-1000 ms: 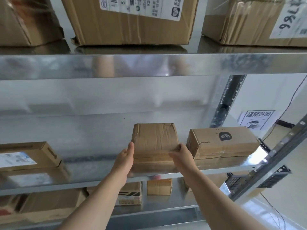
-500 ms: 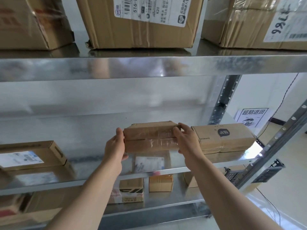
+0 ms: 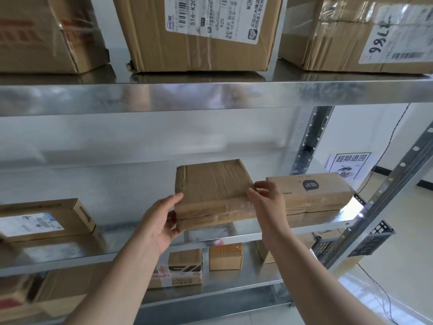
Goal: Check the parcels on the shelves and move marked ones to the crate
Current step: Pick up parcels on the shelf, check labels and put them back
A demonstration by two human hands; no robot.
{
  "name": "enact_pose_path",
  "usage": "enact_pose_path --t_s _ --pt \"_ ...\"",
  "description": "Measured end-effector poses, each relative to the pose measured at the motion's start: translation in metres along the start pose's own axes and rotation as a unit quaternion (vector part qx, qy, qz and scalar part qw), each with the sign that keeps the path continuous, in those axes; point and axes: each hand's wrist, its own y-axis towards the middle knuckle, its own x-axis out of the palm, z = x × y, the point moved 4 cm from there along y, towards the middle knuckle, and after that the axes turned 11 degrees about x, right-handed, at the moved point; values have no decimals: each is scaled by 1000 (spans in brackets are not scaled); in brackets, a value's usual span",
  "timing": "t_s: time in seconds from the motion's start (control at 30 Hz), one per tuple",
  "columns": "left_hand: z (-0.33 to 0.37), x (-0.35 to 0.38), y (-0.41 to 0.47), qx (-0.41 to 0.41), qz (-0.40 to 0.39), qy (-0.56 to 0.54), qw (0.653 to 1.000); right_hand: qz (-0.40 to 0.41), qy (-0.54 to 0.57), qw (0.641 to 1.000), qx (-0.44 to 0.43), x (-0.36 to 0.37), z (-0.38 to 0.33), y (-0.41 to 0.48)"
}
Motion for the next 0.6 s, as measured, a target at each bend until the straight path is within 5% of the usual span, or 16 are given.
enact_pose_path --t_s 0.2,0.4,0.6 --pt "3 4 -5 31 -18 -18 999 5 -68 998 17 1 7 -1" --pt "10 11 -8 132 -40 101 985 -35 -179 983 -2 17 2 -15" --pt "15 26 -18 224 -41 239 944 -184 -124 974 36 41 -20 -46"
